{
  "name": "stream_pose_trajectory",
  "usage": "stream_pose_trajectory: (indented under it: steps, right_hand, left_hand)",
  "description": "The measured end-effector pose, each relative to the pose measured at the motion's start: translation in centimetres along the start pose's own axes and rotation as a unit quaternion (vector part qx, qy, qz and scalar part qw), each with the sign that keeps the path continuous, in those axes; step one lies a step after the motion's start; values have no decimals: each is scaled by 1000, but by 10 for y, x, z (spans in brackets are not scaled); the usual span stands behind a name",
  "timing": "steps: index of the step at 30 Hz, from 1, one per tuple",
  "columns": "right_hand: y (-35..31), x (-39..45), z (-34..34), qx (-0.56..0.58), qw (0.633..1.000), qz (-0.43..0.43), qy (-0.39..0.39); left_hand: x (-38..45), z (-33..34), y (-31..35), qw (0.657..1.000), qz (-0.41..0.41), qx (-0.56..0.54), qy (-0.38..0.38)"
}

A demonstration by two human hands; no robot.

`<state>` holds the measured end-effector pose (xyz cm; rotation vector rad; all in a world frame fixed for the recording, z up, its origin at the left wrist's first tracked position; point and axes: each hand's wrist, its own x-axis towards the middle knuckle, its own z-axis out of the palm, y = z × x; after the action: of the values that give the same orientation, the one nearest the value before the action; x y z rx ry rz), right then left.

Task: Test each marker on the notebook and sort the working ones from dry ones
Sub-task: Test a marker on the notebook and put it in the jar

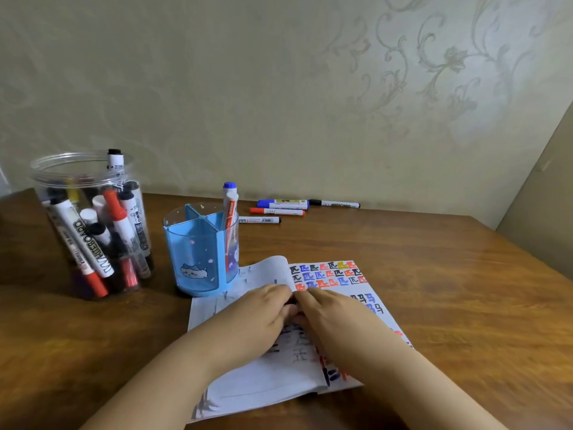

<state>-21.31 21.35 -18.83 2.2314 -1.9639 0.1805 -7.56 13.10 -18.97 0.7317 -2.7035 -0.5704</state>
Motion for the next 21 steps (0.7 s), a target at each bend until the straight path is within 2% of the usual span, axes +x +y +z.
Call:
stream_pose_trajectory:
  steps: [5,7,14,21]
  right_hand:
    - [-1,-7,8,11,995,-9,103]
    - [0,-9,9,31,993,-19,109]
    - [-4,-11,6,40,996,3,79]
    - [1,-18,4,27,998,-44,33]
  left_hand:
    - [-3,-2,1,1000,29,4,-11]
    - [-5,-3,3,999,28,-12,-11]
    - [-8,-3,8,999,23,-26,-5]
    - [-12,-4,7,998,21,-41,-35]
